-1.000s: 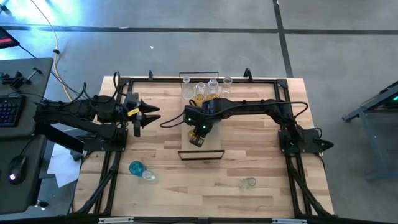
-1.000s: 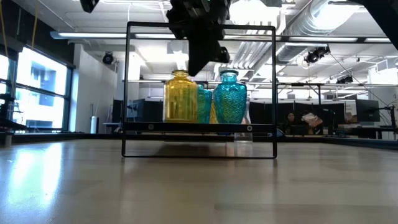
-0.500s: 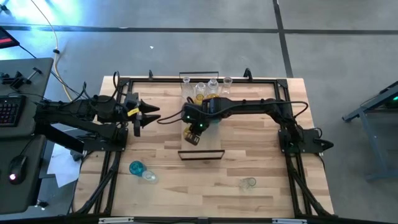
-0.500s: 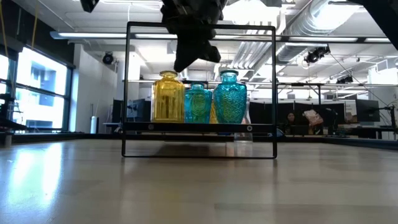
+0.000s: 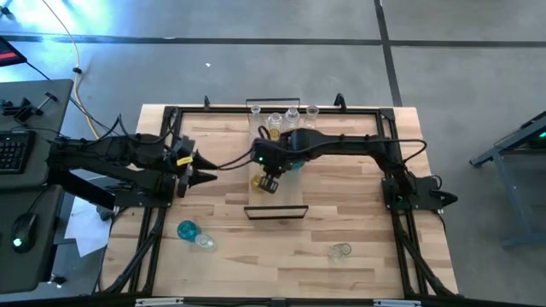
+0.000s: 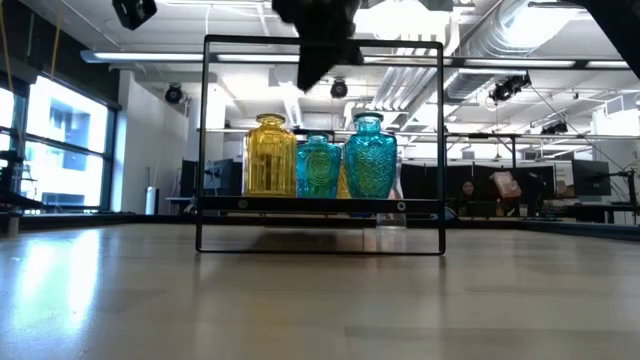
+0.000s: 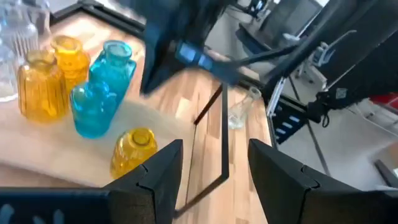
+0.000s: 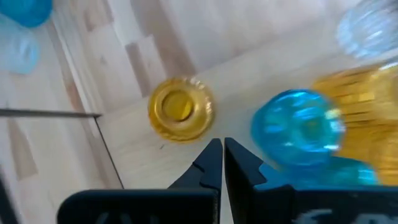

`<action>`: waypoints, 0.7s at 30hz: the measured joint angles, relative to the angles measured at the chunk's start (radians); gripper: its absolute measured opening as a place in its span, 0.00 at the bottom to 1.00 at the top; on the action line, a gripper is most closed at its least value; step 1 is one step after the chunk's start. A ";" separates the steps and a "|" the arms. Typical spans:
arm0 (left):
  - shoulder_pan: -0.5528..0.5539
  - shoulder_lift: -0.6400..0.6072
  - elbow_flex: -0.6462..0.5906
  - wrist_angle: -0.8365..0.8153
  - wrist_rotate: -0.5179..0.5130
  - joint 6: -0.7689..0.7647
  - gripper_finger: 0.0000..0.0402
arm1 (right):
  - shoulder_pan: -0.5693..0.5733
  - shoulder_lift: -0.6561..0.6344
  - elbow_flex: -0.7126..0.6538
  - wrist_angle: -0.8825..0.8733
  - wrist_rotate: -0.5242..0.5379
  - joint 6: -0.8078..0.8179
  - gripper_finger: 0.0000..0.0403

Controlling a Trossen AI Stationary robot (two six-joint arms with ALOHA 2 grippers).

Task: Sort vases onto shelf
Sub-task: Put the yellow flower vase on the bottom of the shelf, then move the bottom yellow flower vase to the center of the shelf aligned with the other yellow flower vase

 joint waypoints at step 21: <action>0.043 0.322 0.000 0.191 0.360 0.102 0.06 | -0.015 -0.168 0.188 -0.118 0.221 0.024 0.00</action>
